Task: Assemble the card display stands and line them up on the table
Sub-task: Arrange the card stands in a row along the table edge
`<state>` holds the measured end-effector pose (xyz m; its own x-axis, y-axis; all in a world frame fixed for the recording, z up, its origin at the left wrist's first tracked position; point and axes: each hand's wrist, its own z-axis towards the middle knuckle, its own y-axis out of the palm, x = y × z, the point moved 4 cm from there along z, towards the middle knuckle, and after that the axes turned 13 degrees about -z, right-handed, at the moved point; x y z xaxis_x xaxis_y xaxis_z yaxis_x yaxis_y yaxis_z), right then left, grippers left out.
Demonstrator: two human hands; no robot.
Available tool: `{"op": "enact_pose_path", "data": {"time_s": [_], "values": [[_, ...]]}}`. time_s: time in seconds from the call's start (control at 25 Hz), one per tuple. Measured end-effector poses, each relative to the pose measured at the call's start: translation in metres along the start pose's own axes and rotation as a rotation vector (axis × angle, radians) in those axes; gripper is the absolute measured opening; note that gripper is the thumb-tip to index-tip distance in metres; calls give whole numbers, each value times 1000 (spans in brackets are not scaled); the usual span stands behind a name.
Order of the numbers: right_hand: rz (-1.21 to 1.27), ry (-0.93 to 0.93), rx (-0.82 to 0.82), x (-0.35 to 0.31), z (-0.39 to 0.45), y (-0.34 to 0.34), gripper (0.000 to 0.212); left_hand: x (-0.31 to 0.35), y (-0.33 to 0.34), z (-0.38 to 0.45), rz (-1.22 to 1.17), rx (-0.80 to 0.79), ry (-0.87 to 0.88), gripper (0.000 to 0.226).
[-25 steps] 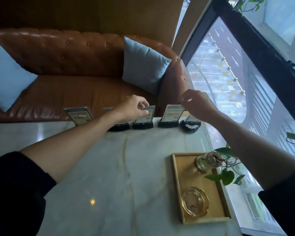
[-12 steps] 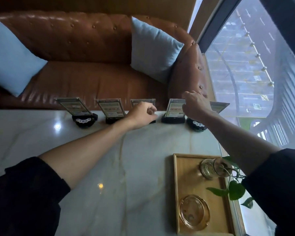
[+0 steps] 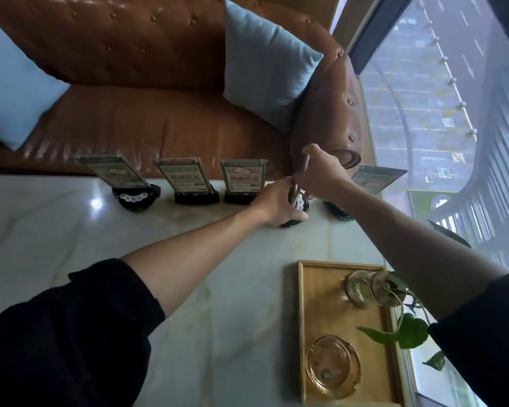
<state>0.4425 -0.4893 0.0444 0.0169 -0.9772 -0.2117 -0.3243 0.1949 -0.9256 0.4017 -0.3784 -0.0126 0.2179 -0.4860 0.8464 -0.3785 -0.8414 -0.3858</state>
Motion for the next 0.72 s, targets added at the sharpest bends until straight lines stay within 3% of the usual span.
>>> {"op": "enact_pose_path", "data": {"time_s": [0.12,0.2,0.28,0.44,0.72], "values": [[-93,-74,-63,8,4,2,25,8,0,0,-17,144,46,32],[-98,-118,19,18,6,-1,31,10,-4,4,13,222,86,19],[-195,-181,82,27,6,-6,34,13,-9,7,50,245,115,17],[-313,-282,186,39,12,-18,20,19,-15,16,69,259,173,14],[-406,-287,234,56,18,-24,19,38,-10,32,112,248,223,22]]}}
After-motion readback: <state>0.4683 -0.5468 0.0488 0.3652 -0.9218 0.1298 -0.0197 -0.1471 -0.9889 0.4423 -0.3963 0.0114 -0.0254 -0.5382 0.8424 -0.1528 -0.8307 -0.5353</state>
